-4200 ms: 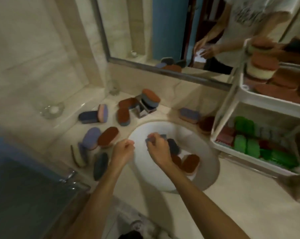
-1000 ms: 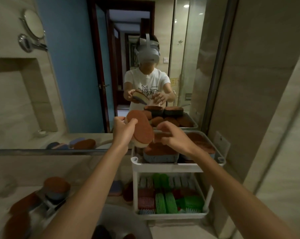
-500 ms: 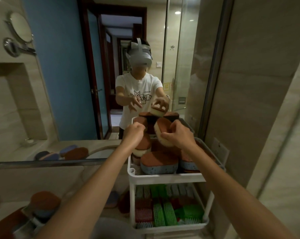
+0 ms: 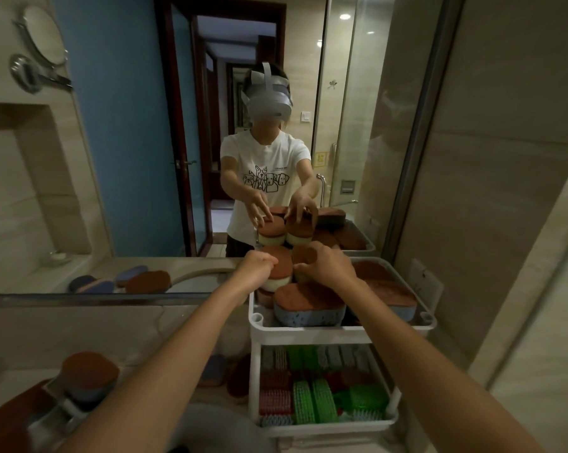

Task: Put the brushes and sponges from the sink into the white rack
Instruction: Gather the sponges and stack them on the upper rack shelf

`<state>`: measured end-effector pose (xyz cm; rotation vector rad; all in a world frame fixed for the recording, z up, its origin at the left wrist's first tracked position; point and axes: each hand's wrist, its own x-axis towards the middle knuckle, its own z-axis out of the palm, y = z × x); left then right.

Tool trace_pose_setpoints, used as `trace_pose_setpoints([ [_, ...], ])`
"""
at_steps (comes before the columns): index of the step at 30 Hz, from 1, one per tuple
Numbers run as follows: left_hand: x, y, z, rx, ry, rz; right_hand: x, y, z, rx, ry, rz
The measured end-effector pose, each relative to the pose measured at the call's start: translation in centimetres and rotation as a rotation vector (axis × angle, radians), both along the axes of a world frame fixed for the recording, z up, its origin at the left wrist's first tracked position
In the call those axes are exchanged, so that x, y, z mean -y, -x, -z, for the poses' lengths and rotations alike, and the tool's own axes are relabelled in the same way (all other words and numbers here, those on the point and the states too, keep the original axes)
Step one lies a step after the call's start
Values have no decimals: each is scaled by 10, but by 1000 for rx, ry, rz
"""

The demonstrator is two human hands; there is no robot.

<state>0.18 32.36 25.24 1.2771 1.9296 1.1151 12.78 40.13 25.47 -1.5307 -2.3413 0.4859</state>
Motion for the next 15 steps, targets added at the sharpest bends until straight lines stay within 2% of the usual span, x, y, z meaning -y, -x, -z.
trace_pose_setpoints([
  [12,2,-4,-1,21,-26,-35,-1,-1,1,180,91,-66],
  [15,2,-5,0,-19,-29,-88,10,-4,-4,102,35,-80],
])
